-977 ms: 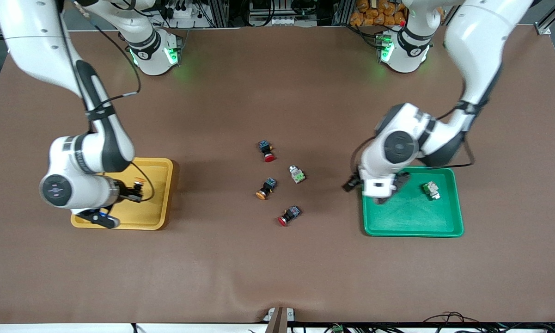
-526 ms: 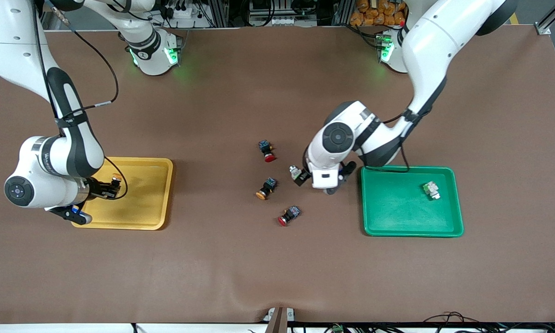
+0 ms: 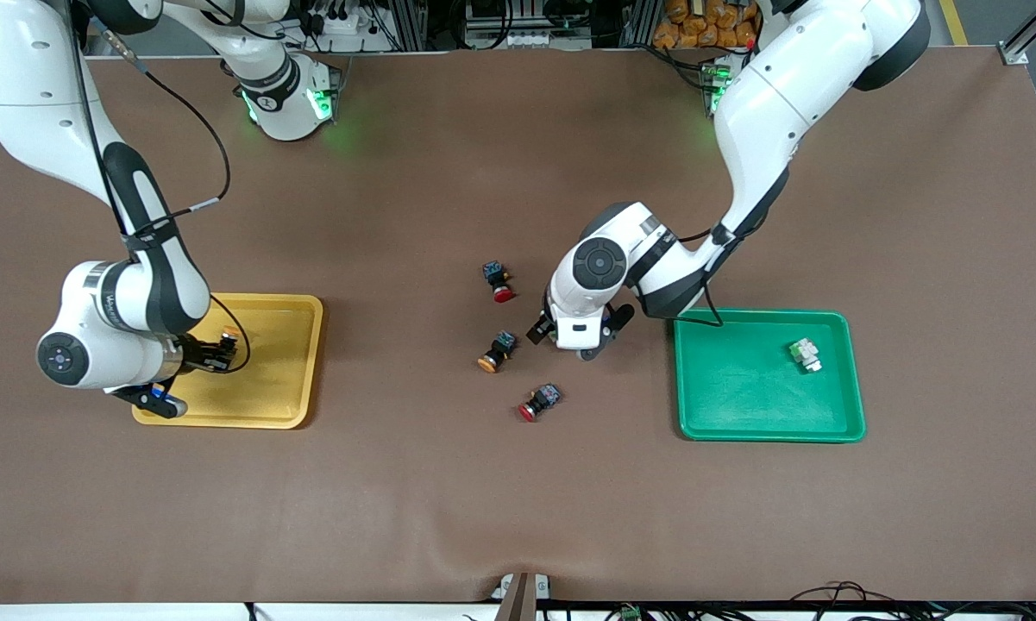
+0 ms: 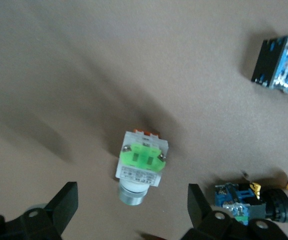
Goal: Place green and yellow buttons in trays
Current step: 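Release the yellow button in the yellow tray while the left gripper grasps another green button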
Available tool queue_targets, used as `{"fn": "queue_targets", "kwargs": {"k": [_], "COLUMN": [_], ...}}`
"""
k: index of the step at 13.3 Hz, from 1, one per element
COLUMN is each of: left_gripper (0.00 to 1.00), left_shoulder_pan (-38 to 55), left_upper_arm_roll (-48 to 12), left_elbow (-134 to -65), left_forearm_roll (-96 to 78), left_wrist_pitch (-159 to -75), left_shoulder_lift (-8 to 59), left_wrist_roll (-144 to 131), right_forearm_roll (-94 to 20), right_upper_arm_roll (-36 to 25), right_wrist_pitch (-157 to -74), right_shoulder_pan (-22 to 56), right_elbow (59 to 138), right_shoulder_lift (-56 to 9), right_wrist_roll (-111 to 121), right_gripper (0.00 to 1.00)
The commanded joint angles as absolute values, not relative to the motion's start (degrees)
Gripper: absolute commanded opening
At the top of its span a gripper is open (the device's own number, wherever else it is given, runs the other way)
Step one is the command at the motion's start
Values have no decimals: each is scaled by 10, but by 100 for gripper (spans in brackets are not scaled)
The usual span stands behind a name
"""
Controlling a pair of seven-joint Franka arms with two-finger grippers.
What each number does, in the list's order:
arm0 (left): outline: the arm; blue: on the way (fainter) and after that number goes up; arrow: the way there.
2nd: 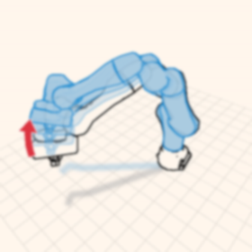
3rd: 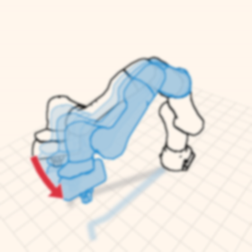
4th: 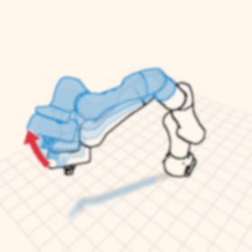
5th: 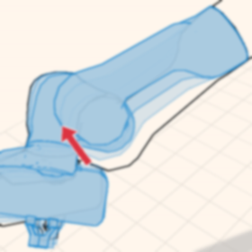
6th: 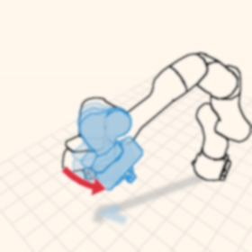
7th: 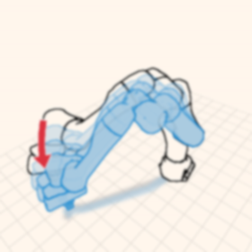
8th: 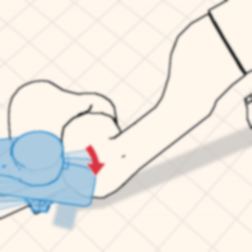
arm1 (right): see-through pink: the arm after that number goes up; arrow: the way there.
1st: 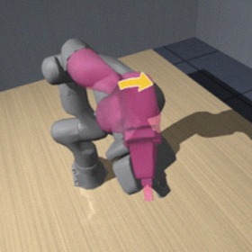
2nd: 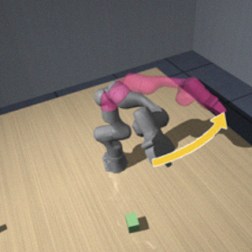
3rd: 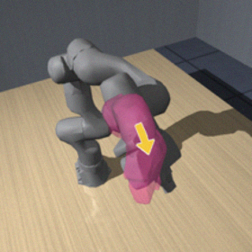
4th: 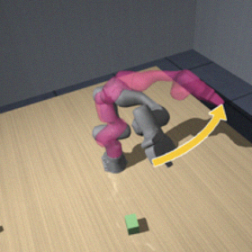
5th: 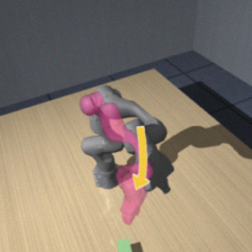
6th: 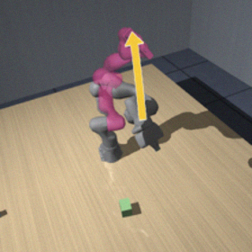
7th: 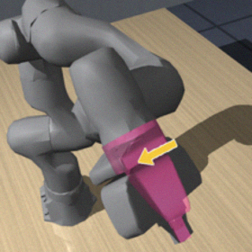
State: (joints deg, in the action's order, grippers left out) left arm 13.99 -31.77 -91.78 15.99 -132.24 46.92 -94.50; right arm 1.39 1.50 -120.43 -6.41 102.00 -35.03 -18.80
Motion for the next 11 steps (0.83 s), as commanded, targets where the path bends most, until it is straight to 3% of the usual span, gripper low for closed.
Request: {"fn": "queue_targets", "kwargs": {"k": [1, 2, 4, 6, 9, 11], "left_gripper": [71, 47, 27, 0, 0, 0], "left_shoulder_pan": [149, 148, 149, 139, 125, 57], "left_upper_arm_roll": [-311, -311, -295, -286, -287, -300], "left_elbow": [-910, -912, -915, -933, -930, -935], "left_forearm_roll": [173, 175, 180, 205, 210, 201], "left_wrist_pitch": [-1349, -1350, -1349, -1348, -1274, -1203], "left_shoulder_lift": [485, 486, 486, 482, 420, 368], "left_wrist_roll": [-970, -970, -969, -960, -961, -921], "right_forearm_roll": [23, 23, 23, 19, 15, 13], "right_upper_arm_roll": [22, 22, 23, 24, 26, 30], "right_wrist_pitch": [-1213, -1206, -1172, -1136, -1108, -1072], "right_shoulder_pan": [-71, -72, -69, -65, -64, -57], "right_elbow": [1034, 1028, 1006, 980, 960, 936], "right_shoulder_lift": [-338, -338, -336, -336, -335, -334], "right_wrist_roll": [-187, -187, -193, -195, -197, -199], "right_gripper": [100, 100, 100, 100, 100, 100]}}
